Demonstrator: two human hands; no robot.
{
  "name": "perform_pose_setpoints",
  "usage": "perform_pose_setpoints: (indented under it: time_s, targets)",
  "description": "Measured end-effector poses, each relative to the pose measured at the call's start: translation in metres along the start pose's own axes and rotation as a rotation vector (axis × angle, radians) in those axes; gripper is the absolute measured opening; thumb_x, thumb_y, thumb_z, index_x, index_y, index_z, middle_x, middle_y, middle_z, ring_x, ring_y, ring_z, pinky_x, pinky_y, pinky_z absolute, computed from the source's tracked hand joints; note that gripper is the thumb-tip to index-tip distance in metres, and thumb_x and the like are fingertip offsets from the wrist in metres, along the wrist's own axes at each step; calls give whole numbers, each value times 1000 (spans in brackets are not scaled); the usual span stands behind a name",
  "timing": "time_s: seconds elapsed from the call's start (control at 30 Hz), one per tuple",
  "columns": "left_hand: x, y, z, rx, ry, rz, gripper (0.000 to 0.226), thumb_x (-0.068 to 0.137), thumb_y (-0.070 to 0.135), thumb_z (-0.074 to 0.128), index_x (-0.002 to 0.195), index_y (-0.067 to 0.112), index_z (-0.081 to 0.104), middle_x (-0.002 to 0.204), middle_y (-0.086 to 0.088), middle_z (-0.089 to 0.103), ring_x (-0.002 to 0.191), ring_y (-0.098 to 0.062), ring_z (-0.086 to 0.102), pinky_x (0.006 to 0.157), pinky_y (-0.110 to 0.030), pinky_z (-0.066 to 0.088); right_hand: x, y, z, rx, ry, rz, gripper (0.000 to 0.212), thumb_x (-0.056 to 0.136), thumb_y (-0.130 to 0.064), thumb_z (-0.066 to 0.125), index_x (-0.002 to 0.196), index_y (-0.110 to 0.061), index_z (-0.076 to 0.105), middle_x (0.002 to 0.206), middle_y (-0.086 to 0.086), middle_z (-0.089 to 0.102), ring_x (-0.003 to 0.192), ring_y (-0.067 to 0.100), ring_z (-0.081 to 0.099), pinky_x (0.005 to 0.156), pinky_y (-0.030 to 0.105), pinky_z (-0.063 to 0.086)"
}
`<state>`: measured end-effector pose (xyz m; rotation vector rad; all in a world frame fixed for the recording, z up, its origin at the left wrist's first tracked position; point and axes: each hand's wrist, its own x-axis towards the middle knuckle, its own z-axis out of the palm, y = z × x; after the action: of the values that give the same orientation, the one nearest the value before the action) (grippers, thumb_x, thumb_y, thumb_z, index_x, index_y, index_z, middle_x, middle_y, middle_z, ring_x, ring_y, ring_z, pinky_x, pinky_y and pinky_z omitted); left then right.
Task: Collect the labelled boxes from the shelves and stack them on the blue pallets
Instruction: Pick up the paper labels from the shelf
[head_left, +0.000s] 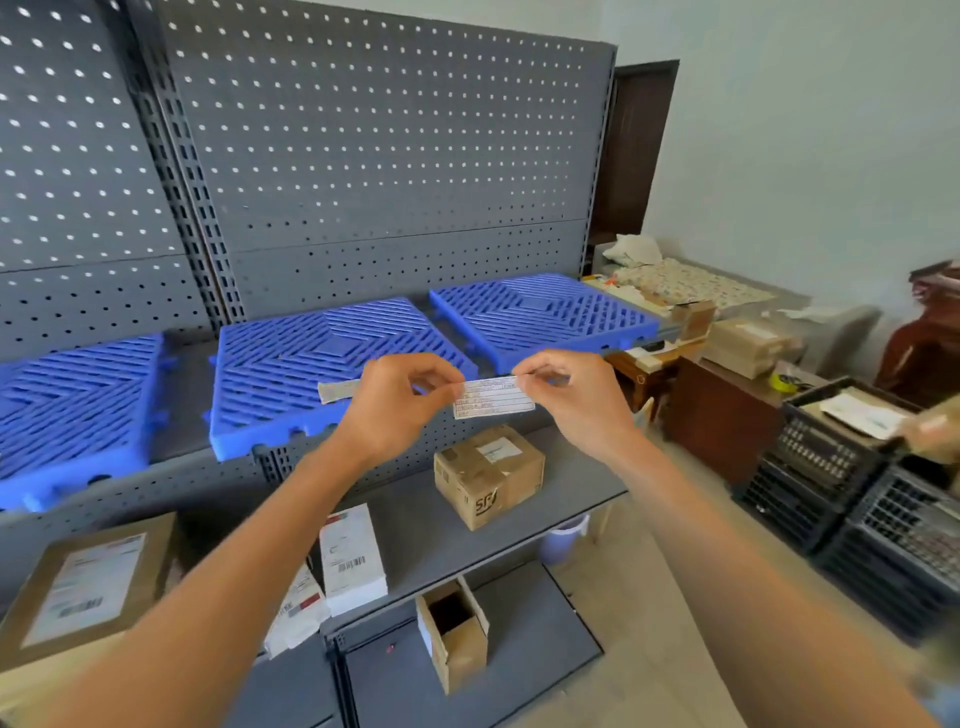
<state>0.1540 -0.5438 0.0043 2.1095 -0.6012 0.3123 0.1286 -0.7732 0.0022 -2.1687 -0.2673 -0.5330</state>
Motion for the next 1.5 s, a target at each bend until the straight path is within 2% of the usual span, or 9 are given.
perform_pose_setpoints:
  time_s: [0.2, 0.4, 0.53, 0.7, 0.9, 0.97, 1.07, 1.2, 1.5]
  targets:
    - [46, -7, 42, 0, -20, 24, 6, 90, 18, 75, 92, 23, 78, 87, 15, 75, 83, -3, 68, 75, -13, 48, 23, 44, -18, -21, 53, 17, 10, 92, -14, 69, 96, -17, 77, 95, -12, 74, 90, 3, 67, 82, 20, 52]
    - [89, 1, 62, 49, 16, 95, 5, 92, 18, 73, 94, 22, 76, 82, 10, 74, 79, -7, 66, 70, -13, 48, 72, 74, -32, -35, 69, -4, 11, 93, -16, 68, 96, -21, 76, 95, -17, 72, 90, -3, 65, 78, 13, 49]
    - [122, 13, 61, 93, 54, 118, 8, 92, 19, 73, 98, 23, 76, 80, 13, 72, 79, -6, 66, 72, -12, 48, 108, 87, -38, -12, 49, -32, 12, 92, -16, 68, 92, -26, 74, 91, -19, 71, 89, -2, 64, 78, 14, 49]
    - [152, 10, 73, 128, 47, 84, 7, 92, 19, 72, 97, 23, 76, 79, 14, 71, 80, -3, 66, 75, -9, 48, 138, 108, -44, -20, 37, -62, 14, 92, -13, 68, 91, -26, 74, 88, -22, 70, 84, -6, 64, 74, 12, 47]
    - [178, 5, 100, 146, 40, -7, 6, 92, 17, 73, 97, 21, 75, 77, 14, 71, 78, 3, 65, 66, -5, 45, 164, 140, -59, -22, -23, -61, 12, 92, -10, 67, 91, -19, 76, 85, -13, 72, 80, 4, 66, 70, 21, 52]
    - [185, 5, 109, 144, 56, -27, 6, 92, 16, 73, 97, 19, 76, 77, 14, 70, 78, 4, 65, 69, -4, 46, 171, 153, -64, -8, -60, -66, 12, 92, -10, 67, 92, -18, 76, 86, -10, 73, 80, 4, 66, 71, 24, 53]
    - [190, 5, 123, 154, 54, -89, 6, 92, 17, 74, 96, 20, 75, 78, 13, 71, 78, 3, 66, 73, -8, 50, 180, 170, -70, 7, -128, -83, 13, 91, -11, 68, 90, -22, 75, 83, -14, 72, 79, -1, 65, 71, 19, 49]
    - [189, 5, 139, 169, 66, -162, 6, 91, 19, 75, 94, 24, 75, 78, 12, 73, 78, 3, 66, 72, -4, 46, 186, 186, -77, -18, -211, -108, 9, 92, -15, 69, 93, -20, 76, 83, -16, 71, 79, -7, 62, 69, 5, 41]
    - [186, 12, 159, 207, 139, -258, 6, 89, 13, 74, 91, 18, 76, 77, 12, 74, 72, 6, 68, 70, -5, 48, 187, 201, -82, -18, -236, -185, 10, 93, -17, 68, 98, -19, 76, 85, -17, 69, 82, -16, 58, 68, 2, 40]
